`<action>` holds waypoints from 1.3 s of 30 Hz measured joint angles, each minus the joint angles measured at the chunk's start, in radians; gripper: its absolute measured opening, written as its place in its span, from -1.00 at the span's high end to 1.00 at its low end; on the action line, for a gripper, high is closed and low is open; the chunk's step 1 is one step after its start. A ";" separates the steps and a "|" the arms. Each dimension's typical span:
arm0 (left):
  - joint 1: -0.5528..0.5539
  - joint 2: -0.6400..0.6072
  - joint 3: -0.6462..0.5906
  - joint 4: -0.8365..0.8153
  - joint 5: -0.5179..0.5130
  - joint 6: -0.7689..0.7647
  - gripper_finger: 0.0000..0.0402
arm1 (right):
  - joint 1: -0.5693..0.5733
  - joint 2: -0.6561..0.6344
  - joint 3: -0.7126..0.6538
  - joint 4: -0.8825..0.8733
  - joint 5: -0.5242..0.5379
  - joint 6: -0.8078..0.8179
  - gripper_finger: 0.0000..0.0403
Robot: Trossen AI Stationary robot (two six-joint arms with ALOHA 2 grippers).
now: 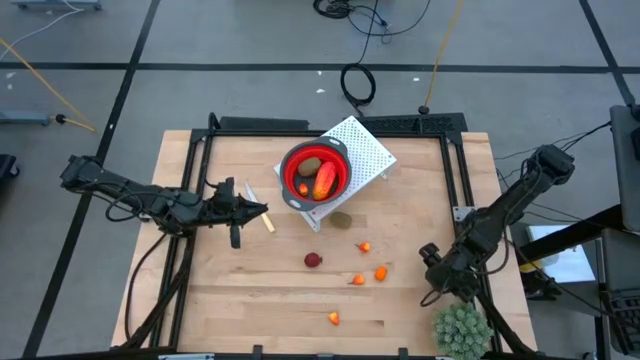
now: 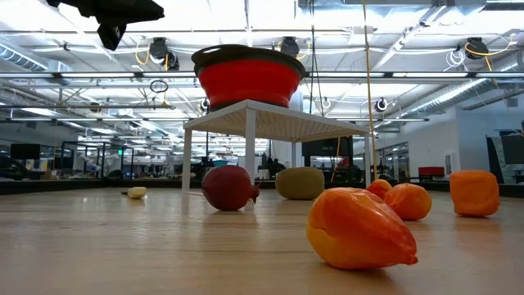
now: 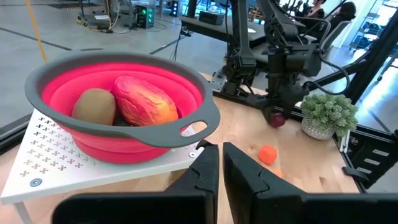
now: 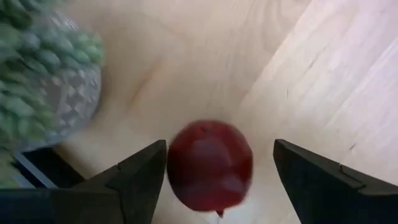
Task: Pick & Place Fruit
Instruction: Put the pomegranate into the red strainer bowl on the shelf
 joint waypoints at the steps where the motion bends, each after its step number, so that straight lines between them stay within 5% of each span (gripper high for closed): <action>1: 0.000 0.000 0.000 0.000 0.000 0.000 0.91 | 0.000 0.000 -0.006 0.000 0.000 0.000 -0.44; 9: 0.000 0.000 0.000 0.000 0.000 -0.024 0.98 | 0.000 0.000 -0.034 0.001 -0.001 -0.014 -0.37; 23: 0.000 0.000 0.000 0.030 0.000 -0.051 0.99 | -0.001 0.000 -0.034 0.007 -0.001 0.021 0.12; 39: 0.000 0.000 0.000 0.030 0.000 -0.049 0.94 | -0.032 0.000 0.020 0.110 0.004 0.166 0.12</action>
